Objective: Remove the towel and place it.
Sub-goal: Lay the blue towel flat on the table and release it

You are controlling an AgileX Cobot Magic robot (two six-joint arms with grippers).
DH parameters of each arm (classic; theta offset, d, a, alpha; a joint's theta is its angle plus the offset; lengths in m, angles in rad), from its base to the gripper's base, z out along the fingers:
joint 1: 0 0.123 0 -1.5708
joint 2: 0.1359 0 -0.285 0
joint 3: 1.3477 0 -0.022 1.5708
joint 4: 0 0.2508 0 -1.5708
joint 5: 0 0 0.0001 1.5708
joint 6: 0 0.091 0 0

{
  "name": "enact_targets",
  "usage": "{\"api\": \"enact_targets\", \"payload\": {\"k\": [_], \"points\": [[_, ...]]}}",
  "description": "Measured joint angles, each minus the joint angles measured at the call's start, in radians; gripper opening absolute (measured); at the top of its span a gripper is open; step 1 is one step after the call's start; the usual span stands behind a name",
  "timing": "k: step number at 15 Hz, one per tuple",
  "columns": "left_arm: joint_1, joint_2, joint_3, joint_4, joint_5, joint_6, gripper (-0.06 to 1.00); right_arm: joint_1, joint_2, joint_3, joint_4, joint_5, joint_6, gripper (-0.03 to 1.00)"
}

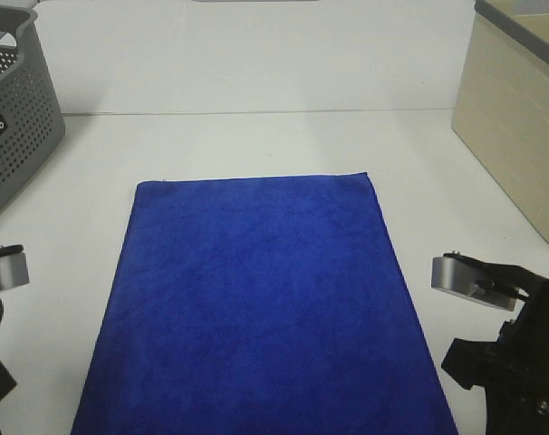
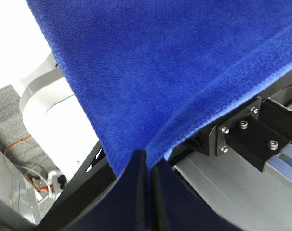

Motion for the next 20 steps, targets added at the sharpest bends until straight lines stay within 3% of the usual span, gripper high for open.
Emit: {"api": "enact_targets", "payload": {"k": [5,8,17,20], "points": [[-0.092,0.191,0.004,0.014,-0.103,0.032,0.0,-0.001,0.175,-0.002,0.0,-0.059,-0.071,0.02],[-0.11,0.279,-0.021,0.023,-0.164,0.033,0.0,-0.001,0.219,-0.002,0.002,-0.096,-0.089,0.02],[-0.11,0.344,-0.055,0.026,-0.164,0.041,0.0,-0.002,0.317,-0.003,0.016,-0.134,-0.133,0.02],[-0.11,0.344,-0.055,0.04,-0.162,0.041,0.05,-0.002,0.317,-0.003,0.004,-0.136,-0.14,0.04]]}}
